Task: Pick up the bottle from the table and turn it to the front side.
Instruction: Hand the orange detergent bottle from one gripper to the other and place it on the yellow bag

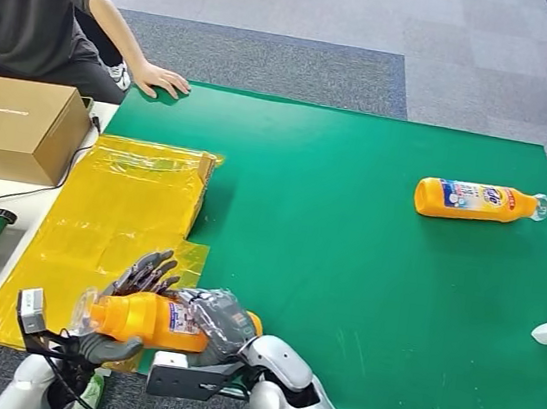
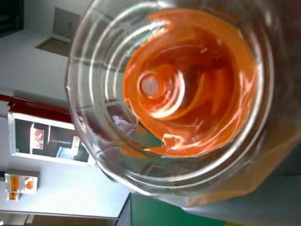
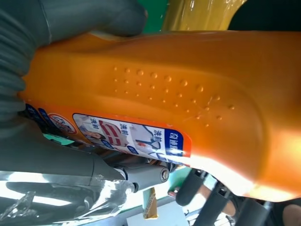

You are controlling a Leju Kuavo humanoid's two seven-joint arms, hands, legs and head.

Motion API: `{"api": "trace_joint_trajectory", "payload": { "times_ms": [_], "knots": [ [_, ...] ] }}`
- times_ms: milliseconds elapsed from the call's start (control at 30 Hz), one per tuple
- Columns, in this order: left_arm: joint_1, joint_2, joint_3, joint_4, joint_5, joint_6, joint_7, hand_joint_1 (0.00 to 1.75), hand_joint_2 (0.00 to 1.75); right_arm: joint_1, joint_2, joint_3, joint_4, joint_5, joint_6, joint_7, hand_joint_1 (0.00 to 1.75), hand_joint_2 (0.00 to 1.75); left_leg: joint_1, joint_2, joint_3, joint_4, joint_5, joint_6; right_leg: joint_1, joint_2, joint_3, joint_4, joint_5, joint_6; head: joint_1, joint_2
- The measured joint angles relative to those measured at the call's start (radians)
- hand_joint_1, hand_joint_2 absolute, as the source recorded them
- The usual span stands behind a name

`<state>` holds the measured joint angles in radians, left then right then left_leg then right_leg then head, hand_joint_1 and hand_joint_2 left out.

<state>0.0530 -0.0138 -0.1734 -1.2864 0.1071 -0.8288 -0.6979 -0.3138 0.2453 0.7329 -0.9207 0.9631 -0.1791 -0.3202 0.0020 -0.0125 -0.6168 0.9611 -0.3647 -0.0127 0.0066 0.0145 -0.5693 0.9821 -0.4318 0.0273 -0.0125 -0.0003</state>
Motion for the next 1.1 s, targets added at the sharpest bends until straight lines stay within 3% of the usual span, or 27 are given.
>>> {"api": "trace_joint_trajectory", "payload": {
  "times_ms": [167, 267, 300, 467, 633, 933, 1100],
  "knots": [
    [0.001, 0.010, -0.004, 0.000, -0.025, 0.030, -0.003, 1.75, 1.75, -0.005, 0.002, 0.001, 0.027, -0.010, -0.008, 0.004, 1.08, 1.75, 0.000, 0.000, 0.000, 0.000, 0.000, 0.000, 0.000, 0.000, 0.000, 0.000, 0.000, 0.000, 0.000, 0.000],
    [0.002, 0.013, -0.008, 0.000, -0.030, 0.040, -0.004, 1.75, 1.75, -0.006, 0.002, 0.003, 0.035, -0.013, -0.011, 0.004, 0.19, 1.75, 0.000, 0.000, 0.000, 0.000, 0.000, 0.000, 0.000, 0.000, 0.000, 0.000, 0.000, 0.000, 0.000, 0.000],
    [0.001, 0.014, -0.009, 0.000, -0.032, 0.043, -0.004, 1.75, 1.75, -0.007, 0.003, 0.004, 0.037, -0.013, -0.011, 0.004, 0.00, 1.75, 0.000, 0.000, 0.000, 0.000, 0.000, 0.000, 0.000, 0.000, 0.000, 0.000, 0.000, 0.000, 0.000, 0.000],
    [0.003, 0.016, -0.022, -0.019, -0.084, 0.149, -0.012, 1.75, 1.75, -0.007, 0.003, 0.004, 0.041, -0.006, -0.023, 0.017, 0.00, 1.75, 0.000, 0.000, 0.000, 0.000, 0.000, 0.000, 0.000, 0.000, 0.000, 0.000, 0.000, 0.000, 0.000, 0.000],
    [0.023, 0.001, -0.035, -0.119, -0.188, 0.390, -0.014, 1.75, 1.75, 0.004, -0.001, -0.026, 0.022, 0.022, -0.062, 0.063, 0.00, 1.75, 0.000, 0.000, 0.001, 0.000, 0.000, -0.001, 0.000, 0.000, 0.000, 0.000, 0.000, 0.000, 0.000, 0.000],
    [0.096, -0.049, 0.044, -0.389, -0.391, 0.720, -0.007, 1.75, 1.75, 0.146, -0.026, -0.215, -0.197, 0.058, -0.081, 0.100, 0.00, 1.75, 0.000, 0.000, 0.000, 0.000, 0.000, -0.001, 0.000, 0.000, -0.001, 0.000, 0.001, -0.001, 0.000, 0.000],
    [0.121, -0.098, 0.117, -0.493, -0.608, 0.825, 0.008, 1.75, 1.75, 0.231, -0.037, -0.344, -0.358, 0.082, -0.064, 0.098, 0.00, 1.75, 0.000, 0.000, -0.001, 0.000, -0.001, -0.001, 0.000, 0.000, -0.001, 0.000, 0.000, -0.001, 0.000, 0.000]
  ]
}}
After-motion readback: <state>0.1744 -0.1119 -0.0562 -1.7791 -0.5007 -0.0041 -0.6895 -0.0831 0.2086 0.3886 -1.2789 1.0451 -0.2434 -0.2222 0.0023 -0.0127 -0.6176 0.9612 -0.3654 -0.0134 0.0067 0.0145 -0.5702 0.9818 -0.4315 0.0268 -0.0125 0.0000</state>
